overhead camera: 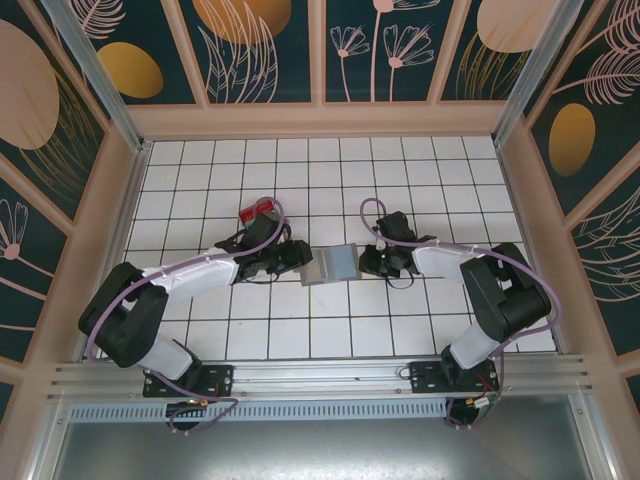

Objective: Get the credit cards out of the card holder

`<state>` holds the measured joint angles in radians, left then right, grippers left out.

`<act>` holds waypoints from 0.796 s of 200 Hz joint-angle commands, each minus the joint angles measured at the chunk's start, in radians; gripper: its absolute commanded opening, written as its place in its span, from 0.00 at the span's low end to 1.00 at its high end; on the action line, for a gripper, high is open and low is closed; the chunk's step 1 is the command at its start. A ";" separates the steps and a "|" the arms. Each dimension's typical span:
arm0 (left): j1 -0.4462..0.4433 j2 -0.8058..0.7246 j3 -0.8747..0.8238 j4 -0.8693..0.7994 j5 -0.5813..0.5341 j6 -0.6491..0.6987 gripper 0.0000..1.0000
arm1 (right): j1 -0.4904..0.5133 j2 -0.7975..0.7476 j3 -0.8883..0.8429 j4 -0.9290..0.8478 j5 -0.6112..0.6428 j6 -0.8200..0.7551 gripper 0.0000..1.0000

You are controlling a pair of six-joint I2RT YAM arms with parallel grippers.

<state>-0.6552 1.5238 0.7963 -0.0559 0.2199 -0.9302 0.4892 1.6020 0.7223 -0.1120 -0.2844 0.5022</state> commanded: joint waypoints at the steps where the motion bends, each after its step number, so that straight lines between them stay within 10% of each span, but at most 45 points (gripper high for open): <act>1: -0.009 0.030 0.001 0.040 0.027 -0.025 0.48 | 0.008 0.029 0.014 0.008 0.015 -0.022 0.13; 159: -0.042 0.118 0.034 0.040 0.039 -0.020 0.44 | 0.017 0.030 -0.024 0.043 -0.009 0.012 0.04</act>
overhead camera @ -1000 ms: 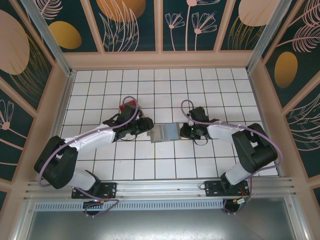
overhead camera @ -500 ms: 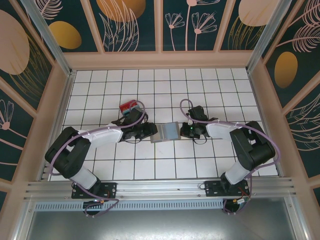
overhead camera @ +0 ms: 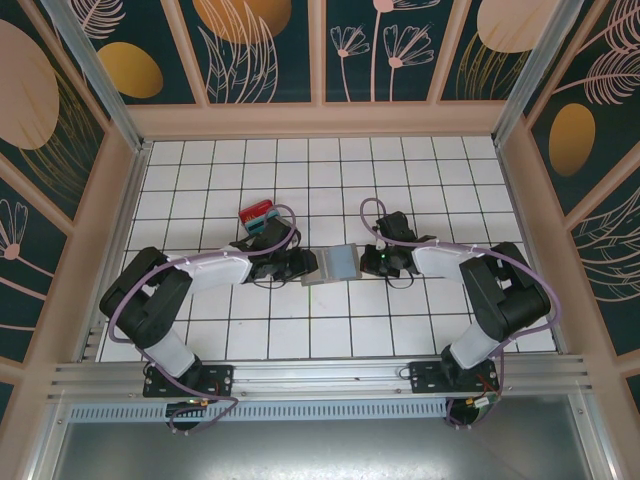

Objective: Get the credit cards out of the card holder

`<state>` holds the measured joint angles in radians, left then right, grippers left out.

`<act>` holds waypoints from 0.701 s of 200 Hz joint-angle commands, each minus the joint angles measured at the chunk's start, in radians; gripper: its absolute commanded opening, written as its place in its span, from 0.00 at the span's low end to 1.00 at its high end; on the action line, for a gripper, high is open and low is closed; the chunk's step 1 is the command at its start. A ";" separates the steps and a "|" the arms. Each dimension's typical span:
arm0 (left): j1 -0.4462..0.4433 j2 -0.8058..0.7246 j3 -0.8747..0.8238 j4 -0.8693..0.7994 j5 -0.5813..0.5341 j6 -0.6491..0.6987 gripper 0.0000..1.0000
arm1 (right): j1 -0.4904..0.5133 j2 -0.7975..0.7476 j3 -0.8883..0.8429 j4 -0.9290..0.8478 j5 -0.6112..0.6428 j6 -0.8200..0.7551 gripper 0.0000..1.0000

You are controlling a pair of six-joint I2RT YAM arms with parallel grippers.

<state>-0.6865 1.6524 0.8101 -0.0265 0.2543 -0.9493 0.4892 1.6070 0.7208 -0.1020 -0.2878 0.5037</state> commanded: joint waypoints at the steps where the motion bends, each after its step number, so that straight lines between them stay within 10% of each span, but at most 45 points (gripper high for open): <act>1: -0.011 -0.012 0.020 0.010 0.005 -0.001 0.44 | 0.017 0.025 -0.023 0.033 -0.005 0.010 0.04; 140: -0.028 -0.003 -0.002 -0.027 0.002 -0.007 0.44 | 0.029 0.029 -0.017 0.033 -0.005 0.019 0.04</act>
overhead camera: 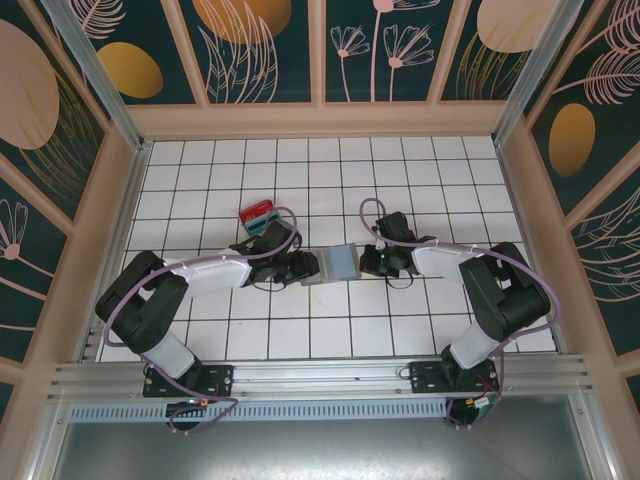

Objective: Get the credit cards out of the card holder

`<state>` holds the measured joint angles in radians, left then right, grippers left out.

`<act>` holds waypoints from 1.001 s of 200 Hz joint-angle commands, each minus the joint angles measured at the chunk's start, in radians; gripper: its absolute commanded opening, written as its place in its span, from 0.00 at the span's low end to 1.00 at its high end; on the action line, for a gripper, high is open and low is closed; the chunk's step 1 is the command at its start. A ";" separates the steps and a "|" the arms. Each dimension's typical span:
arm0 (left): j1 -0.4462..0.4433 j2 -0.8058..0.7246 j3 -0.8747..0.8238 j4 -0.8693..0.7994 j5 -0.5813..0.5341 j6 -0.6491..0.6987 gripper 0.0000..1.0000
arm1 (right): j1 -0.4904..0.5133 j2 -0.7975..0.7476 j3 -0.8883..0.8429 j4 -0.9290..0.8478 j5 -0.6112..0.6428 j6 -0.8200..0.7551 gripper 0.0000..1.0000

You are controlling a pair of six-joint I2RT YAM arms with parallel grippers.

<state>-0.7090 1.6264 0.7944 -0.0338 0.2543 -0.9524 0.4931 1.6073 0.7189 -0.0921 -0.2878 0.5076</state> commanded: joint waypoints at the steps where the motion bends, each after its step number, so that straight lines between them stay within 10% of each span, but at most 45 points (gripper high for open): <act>1: -0.006 0.023 0.014 -0.020 0.002 -0.004 0.44 | 0.025 0.029 -0.015 0.023 -0.005 0.016 0.04; 200: -0.039 0.149 0.172 0.060 0.077 0.042 0.51 | 0.048 0.036 -0.021 0.044 -0.011 0.040 0.03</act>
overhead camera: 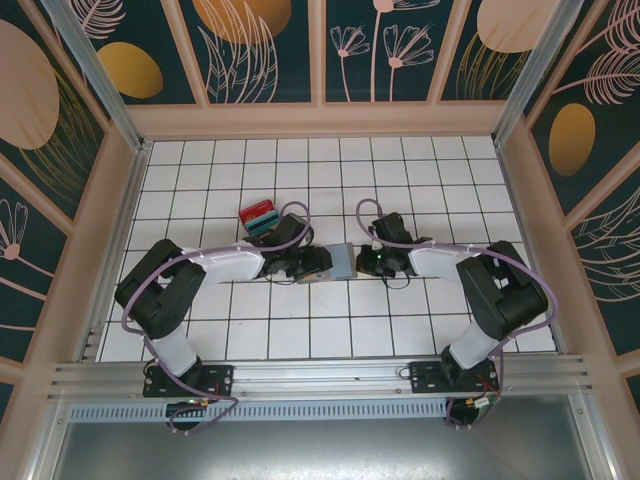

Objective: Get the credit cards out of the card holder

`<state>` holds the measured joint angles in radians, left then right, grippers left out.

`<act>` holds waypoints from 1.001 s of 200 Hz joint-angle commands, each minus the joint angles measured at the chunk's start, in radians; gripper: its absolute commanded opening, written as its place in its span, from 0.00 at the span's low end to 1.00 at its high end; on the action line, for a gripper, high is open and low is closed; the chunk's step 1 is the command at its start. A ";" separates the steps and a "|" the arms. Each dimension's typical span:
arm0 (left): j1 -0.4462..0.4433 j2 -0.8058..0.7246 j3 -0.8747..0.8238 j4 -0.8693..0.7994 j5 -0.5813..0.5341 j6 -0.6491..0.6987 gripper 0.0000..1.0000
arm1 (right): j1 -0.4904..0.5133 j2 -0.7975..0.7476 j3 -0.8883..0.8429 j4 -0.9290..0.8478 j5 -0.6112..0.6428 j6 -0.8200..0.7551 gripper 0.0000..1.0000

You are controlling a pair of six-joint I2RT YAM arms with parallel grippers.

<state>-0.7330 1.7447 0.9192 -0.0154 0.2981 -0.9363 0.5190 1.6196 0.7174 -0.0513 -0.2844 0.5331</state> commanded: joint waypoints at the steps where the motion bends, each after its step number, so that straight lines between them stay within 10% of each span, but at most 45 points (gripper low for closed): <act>1: -0.016 0.032 0.062 0.041 0.035 0.027 0.51 | 0.022 0.024 -0.019 0.004 -0.016 0.015 0.03; 200: 0.057 -0.145 -0.122 -0.125 -0.168 0.064 0.26 | 0.066 -0.014 0.217 -0.079 -0.064 0.012 0.17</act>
<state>-0.6743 1.6032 0.8185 -0.1162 0.1455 -0.8825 0.5453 1.5902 0.8761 -0.1139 -0.3130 0.5377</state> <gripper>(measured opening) 0.262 0.165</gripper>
